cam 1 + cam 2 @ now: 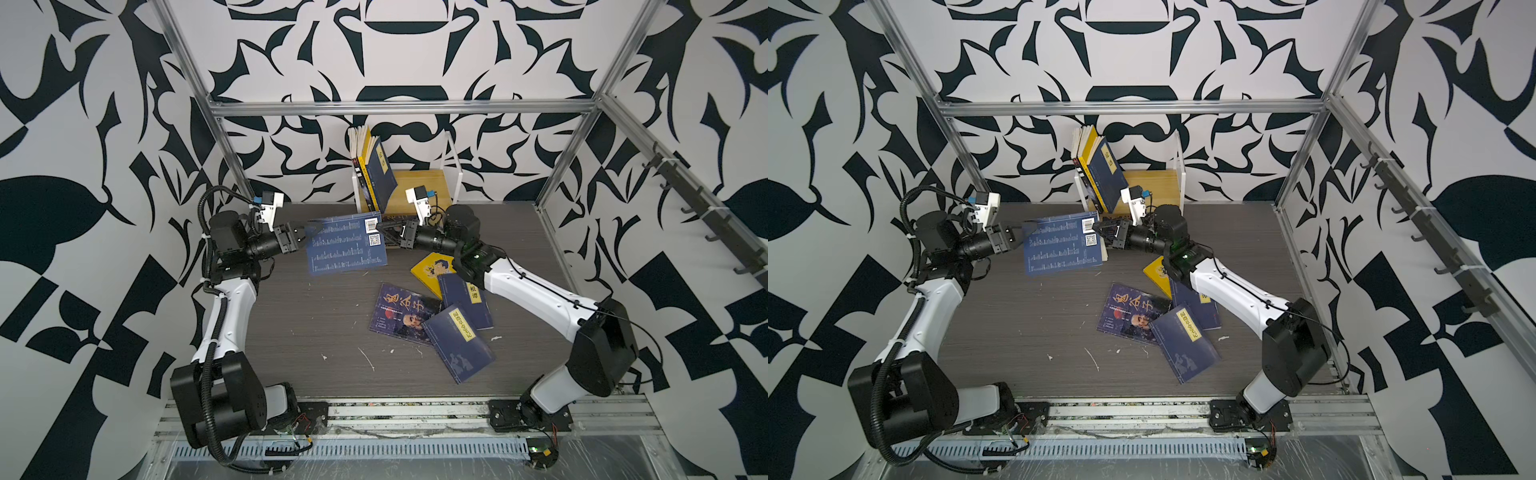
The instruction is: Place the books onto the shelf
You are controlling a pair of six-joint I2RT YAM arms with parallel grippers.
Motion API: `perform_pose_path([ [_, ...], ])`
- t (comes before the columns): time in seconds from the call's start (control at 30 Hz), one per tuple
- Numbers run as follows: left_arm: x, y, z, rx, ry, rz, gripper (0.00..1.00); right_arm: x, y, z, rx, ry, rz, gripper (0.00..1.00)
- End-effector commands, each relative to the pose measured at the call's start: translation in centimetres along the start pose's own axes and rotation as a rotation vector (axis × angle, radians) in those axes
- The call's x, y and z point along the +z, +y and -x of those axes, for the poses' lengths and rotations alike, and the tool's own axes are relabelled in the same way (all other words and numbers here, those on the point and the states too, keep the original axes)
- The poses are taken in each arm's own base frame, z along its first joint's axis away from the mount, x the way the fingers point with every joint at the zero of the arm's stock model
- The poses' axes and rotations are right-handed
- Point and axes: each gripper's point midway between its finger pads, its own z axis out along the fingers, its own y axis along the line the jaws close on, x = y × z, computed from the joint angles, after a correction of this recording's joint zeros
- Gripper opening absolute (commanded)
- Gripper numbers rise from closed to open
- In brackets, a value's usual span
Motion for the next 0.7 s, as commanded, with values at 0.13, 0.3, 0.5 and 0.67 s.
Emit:
perform_pose_path([
  [0.13, 1.2, -1.3, -2.6, 0.0, 0.085, -0.08, 0.58, -2.1, 6.1, 3.5, -0.114, -0.111, 0.136, 0.0],
  [0.3, 0.9, -2.6, -2.2, 0.032, 0.076, -0.075, 0.17, -2.3, 5.5, 3.3, -0.129, -0.105, 0.115, 0.0],
  [0.5, 0.6, -4.4, -2.2, 0.118, 0.121, -0.092, 0.0, -4.1, 3.8, 1.2, -0.225, -0.045, 0.022, 0.38],
  [0.67, 0.2, -5.9, -2.6, 0.289, 0.182, -0.071, 0.0, -7.2, 2.8, -1.1, -0.441, 0.066, -0.147, 0.49],
])
